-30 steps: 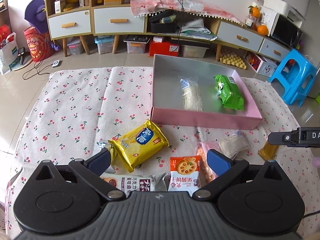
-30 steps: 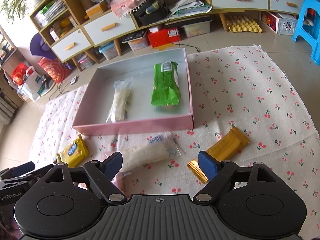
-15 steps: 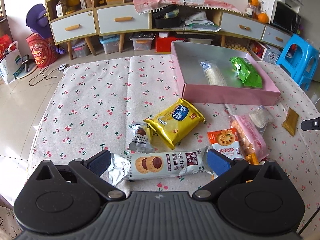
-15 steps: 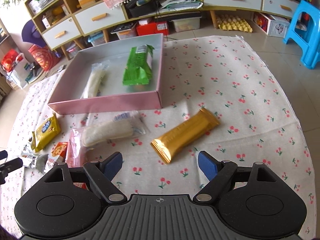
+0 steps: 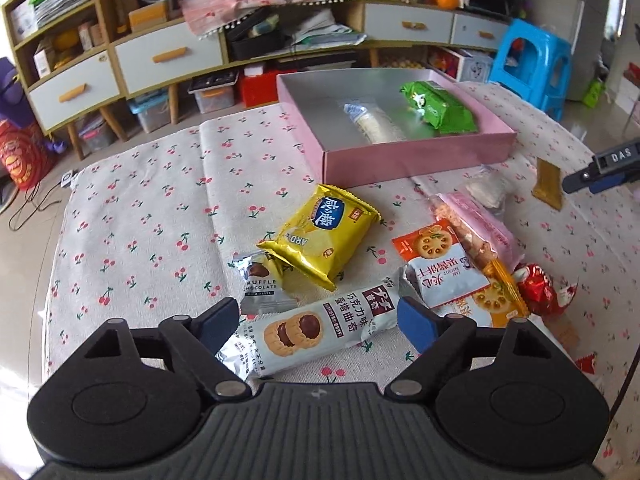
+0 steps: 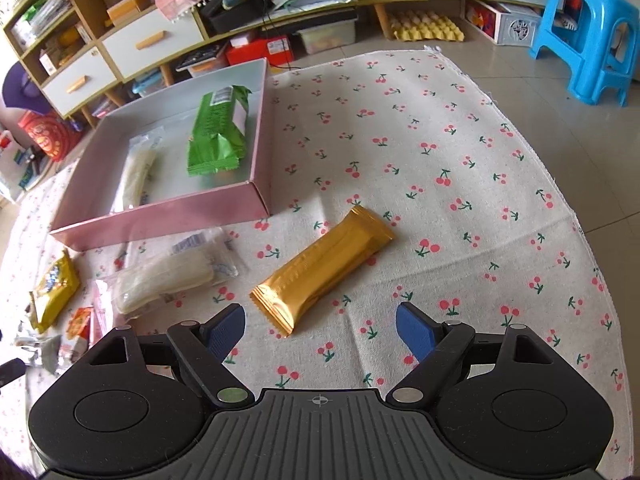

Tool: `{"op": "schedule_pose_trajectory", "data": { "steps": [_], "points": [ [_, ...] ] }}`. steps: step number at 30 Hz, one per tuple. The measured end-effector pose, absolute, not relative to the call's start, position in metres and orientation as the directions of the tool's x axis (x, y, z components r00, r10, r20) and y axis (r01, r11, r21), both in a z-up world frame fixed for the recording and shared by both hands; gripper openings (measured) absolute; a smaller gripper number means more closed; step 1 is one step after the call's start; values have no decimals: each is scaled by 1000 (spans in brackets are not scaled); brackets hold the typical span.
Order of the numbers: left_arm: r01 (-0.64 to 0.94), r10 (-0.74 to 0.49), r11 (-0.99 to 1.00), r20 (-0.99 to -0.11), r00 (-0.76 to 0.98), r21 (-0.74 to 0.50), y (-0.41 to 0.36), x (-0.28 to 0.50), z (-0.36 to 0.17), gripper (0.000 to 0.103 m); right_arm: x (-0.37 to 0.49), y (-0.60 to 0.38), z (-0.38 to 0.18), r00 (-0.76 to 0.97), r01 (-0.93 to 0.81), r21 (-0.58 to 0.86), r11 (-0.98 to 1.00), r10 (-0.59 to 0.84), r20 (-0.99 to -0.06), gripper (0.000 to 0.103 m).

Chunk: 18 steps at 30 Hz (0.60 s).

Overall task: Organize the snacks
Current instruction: 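Move both tools back over the remaining snacks on the table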

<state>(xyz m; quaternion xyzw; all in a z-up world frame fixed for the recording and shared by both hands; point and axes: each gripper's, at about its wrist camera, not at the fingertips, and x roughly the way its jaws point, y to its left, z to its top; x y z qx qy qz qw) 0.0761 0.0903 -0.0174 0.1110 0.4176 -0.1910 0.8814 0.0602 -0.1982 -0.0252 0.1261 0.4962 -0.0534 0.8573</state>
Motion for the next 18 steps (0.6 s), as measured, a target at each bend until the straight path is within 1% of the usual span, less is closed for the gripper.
{"op": "schedule_pose_trajectory", "data": {
  "steps": [2, 7, 11, 13, 18],
  "points": [
    [477, -252, 877, -779, 574, 68, 85, 74, -19, 77, 62, -191, -25, 493, 198, 176, 964, 57, -868, 85],
    [577, -230, 801, -807, 544, 161, 69, 72, -31, 71, 61, -157, -20, 475, 76, 229, 970, 167, -864, 85],
    [594, -160, 763, -817, 554, 254, 62, 72, -43, 72, 62, -127, -21, 454, -1, 264, 965, 235, -859, 85],
    [578, -163, 783, -819, 550, 232, 65, 75, -43, 72, 63, -115, -22, 448, -26, 283, 959, 265, -854, 85],
    [492, -150, 858, -844, 515, 148, 72, 83, -41, 65, 70, -95, -25, 435, -43, 363, 931, 345, -832, 84]
  ]
}}
